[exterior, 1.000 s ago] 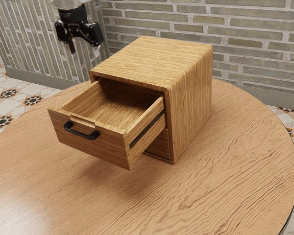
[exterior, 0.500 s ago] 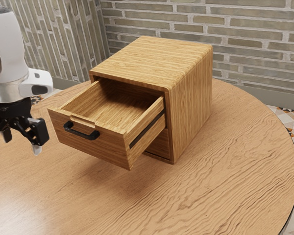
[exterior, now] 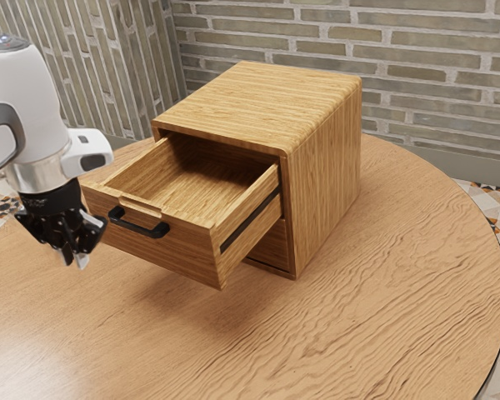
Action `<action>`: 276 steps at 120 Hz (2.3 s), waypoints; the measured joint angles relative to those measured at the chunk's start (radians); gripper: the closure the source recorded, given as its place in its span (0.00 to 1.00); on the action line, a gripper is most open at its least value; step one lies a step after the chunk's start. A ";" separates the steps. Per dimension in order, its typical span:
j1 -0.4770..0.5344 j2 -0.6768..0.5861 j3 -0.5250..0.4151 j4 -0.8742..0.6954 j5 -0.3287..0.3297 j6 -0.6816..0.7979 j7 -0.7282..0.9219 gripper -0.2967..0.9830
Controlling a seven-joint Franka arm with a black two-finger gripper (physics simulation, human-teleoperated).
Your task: Push the drawer handle with one arm to close the drawer
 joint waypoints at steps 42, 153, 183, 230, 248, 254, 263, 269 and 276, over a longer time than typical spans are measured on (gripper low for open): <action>0.049 0.092 0.024 -0.012 -0.008 0.135 0.070 0.83; 0.074 0.408 0.012 0.171 0.006 0.287 0.266 0.85; 0.075 0.480 0.001 0.236 0.014 0.293 0.286 0.85; 0.066 0.599 -0.001 0.348 0.040 0.296 0.301 0.85; 0.073 0.637 -0.001 0.396 0.054 0.293 0.304 0.85; 0.074 0.652 -0.001 0.415 0.060 0.291 0.305 0.85; 0.075 0.674 0.000 0.440 0.066 0.288 0.306 0.85; 0.074 0.693 0.000 0.458 0.069 0.287 0.307 0.85; 0.074 0.715 0.001 0.479 0.073 0.286 0.308 0.85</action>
